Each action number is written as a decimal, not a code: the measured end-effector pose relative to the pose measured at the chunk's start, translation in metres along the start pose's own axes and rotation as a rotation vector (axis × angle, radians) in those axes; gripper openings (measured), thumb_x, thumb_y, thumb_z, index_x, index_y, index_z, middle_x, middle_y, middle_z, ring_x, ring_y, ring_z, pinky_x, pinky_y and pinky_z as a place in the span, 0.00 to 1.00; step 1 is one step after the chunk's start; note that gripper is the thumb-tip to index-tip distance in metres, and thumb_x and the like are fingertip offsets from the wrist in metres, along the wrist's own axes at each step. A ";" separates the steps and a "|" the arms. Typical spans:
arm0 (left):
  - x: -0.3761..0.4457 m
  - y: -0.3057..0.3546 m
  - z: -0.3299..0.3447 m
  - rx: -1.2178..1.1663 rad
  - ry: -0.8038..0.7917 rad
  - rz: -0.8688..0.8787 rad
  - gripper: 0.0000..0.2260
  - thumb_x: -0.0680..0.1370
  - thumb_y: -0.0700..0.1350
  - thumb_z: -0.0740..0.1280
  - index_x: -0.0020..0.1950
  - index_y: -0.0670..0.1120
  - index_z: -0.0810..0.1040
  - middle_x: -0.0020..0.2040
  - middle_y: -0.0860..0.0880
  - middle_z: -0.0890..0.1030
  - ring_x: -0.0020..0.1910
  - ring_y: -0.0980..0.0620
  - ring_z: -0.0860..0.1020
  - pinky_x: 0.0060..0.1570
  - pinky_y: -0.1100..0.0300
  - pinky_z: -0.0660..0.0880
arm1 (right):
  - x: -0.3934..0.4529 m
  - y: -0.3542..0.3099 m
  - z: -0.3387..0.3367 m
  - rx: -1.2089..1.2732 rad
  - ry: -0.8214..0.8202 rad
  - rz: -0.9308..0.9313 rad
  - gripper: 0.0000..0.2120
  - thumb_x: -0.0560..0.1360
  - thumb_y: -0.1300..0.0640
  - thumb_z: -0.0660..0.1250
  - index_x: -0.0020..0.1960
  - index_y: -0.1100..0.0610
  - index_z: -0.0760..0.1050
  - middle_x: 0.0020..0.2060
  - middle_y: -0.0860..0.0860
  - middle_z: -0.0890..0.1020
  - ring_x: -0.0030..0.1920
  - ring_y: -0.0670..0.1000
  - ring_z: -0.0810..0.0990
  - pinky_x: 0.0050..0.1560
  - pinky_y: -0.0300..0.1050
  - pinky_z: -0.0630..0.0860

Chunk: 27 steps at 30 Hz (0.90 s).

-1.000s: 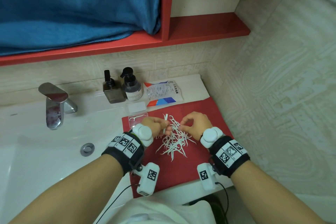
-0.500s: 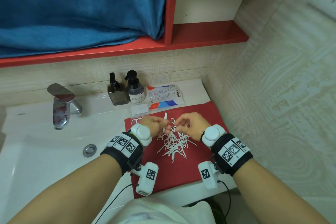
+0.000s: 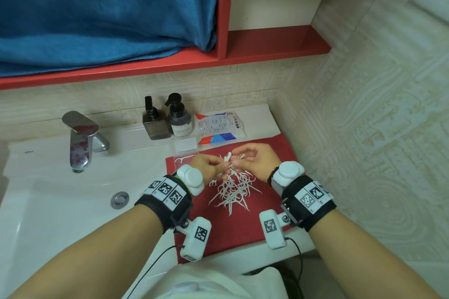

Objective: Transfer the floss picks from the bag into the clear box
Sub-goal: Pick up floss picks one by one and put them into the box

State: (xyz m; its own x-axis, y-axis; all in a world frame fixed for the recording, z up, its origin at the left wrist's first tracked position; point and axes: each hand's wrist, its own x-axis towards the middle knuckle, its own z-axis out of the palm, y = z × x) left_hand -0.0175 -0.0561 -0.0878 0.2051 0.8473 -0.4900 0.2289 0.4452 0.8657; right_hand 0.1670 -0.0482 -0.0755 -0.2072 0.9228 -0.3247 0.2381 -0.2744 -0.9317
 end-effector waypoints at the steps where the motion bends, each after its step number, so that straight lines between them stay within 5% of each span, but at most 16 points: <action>1: 0.002 -0.001 0.001 -0.007 -0.004 -0.002 0.06 0.76 0.41 0.69 0.44 0.39 0.83 0.31 0.52 0.83 0.30 0.56 0.80 0.33 0.67 0.76 | 0.000 0.001 -0.001 0.036 0.014 0.012 0.10 0.71 0.68 0.75 0.51 0.63 0.81 0.42 0.62 0.85 0.39 0.56 0.86 0.41 0.44 0.83; 6: 0.010 -0.001 0.007 -0.079 -0.052 -0.064 0.06 0.77 0.41 0.68 0.46 0.39 0.82 0.36 0.48 0.84 0.33 0.55 0.83 0.34 0.66 0.77 | 0.003 0.011 -0.003 0.101 0.055 0.017 0.04 0.73 0.66 0.72 0.47 0.62 0.82 0.35 0.60 0.85 0.35 0.55 0.85 0.39 0.45 0.83; 10: 0.013 -0.005 0.007 -0.246 -0.066 -0.149 0.06 0.76 0.41 0.69 0.49 0.40 0.82 0.43 0.40 0.84 0.40 0.46 0.84 0.47 0.55 0.81 | 0.003 0.014 -0.008 0.017 0.018 -0.023 0.04 0.73 0.63 0.73 0.47 0.58 0.84 0.39 0.57 0.86 0.39 0.53 0.85 0.44 0.45 0.83; 15: 0.015 -0.008 0.004 -0.194 -0.146 -0.188 0.10 0.76 0.44 0.69 0.54 0.40 0.82 0.49 0.39 0.84 0.48 0.45 0.83 0.44 0.59 0.79 | 0.006 0.007 -0.014 -0.067 -0.056 0.004 0.08 0.68 0.59 0.77 0.45 0.61 0.83 0.36 0.54 0.86 0.34 0.50 0.84 0.40 0.42 0.81; 20: 0.008 -0.005 0.006 -0.346 -0.239 -0.213 0.09 0.78 0.41 0.66 0.55 0.38 0.81 0.47 0.40 0.84 0.44 0.45 0.84 0.42 0.59 0.79 | 0.005 0.004 -0.011 -0.085 0.002 -0.047 0.10 0.64 0.60 0.81 0.41 0.60 0.82 0.32 0.49 0.84 0.33 0.46 0.82 0.41 0.41 0.80; 27: 0.002 0.006 0.011 -0.377 -0.297 -0.195 0.08 0.79 0.41 0.64 0.52 0.40 0.81 0.42 0.45 0.85 0.39 0.51 0.84 0.40 0.62 0.79 | -0.005 -0.002 -0.010 0.011 0.119 -0.146 0.09 0.64 0.63 0.80 0.41 0.54 0.85 0.38 0.53 0.87 0.42 0.56 0.86 0.48 0.46 0.82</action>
State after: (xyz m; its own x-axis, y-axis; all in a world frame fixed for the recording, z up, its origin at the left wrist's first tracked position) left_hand -0.0057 -0.0549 -0.0846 0.4662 0.6438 -0.6068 -0.0579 0.7066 0.7052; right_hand 0.1772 -0.0495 -0.0707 -0.1251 0.9784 -0.1647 0.2032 -0.1372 -0.9695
